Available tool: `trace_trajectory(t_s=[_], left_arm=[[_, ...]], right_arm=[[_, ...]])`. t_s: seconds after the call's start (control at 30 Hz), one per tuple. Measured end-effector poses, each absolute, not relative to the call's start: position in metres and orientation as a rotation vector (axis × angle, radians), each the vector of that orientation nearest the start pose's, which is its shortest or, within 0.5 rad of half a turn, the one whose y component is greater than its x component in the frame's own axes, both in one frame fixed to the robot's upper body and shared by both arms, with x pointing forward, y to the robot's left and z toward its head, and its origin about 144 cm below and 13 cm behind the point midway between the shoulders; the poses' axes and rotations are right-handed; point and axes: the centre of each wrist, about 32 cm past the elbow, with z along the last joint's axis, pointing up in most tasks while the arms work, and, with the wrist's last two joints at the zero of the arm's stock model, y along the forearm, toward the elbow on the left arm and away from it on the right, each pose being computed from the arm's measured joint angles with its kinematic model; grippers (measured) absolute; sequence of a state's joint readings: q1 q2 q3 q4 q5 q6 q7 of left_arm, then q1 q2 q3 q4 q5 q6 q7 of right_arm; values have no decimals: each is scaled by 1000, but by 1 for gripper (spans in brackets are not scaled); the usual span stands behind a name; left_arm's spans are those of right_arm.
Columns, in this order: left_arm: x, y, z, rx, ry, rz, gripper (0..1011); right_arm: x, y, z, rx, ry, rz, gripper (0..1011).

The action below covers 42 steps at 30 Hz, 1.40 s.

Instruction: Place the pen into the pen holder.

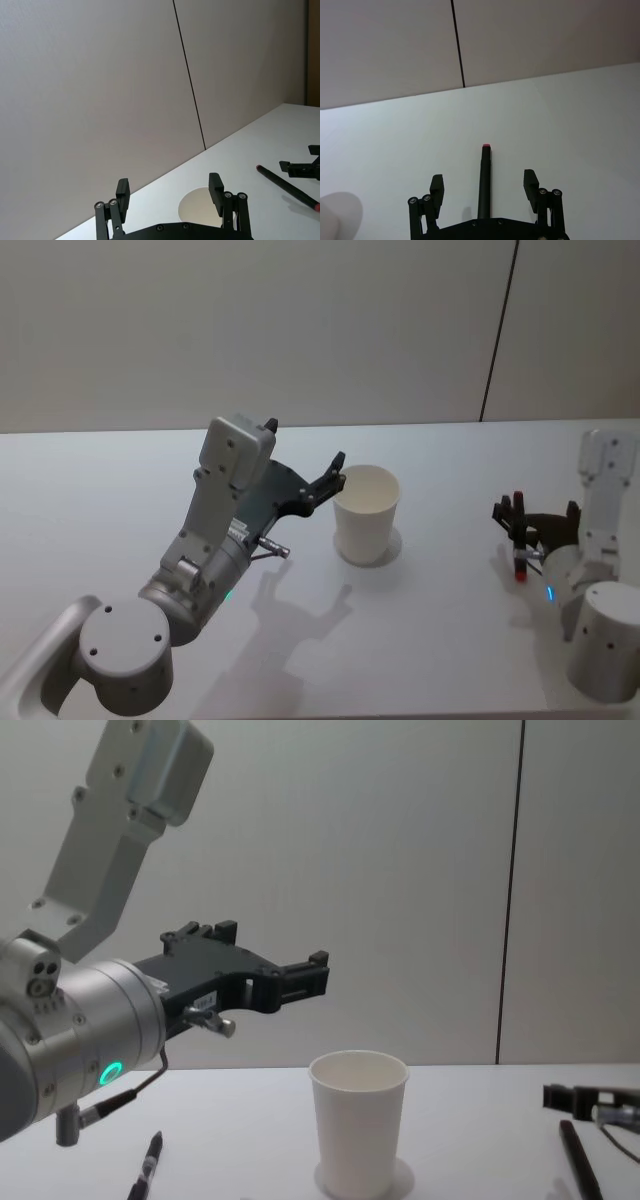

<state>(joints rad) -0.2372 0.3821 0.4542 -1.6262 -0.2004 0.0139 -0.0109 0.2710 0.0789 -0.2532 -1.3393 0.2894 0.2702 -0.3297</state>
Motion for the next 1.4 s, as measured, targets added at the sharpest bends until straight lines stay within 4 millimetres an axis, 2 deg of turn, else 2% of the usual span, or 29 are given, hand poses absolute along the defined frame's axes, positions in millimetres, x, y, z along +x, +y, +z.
trace_trajectory(t_s=[0.83,1.17,1.23,1.27,1.4], left_arm=[[492,198,1204,61,-268,1124,1004],[492,198,1204,61,-268,1124,1004],[492,198,1204,61,-268,1124,1004],[492,198,1204,61,-268,1124,1004],[492,198,1204,61,-268,1124,1004]], right_arm=[[564,-165,1127,-267,386,-1651,998],[572,-162,1119,-271,403,-1646,739],[573,-162,1118,-269,406,-1644,661],[574,-162,1117,-268,407,-1643,661],[575,-162,1116,-265,410,-1640,518]])
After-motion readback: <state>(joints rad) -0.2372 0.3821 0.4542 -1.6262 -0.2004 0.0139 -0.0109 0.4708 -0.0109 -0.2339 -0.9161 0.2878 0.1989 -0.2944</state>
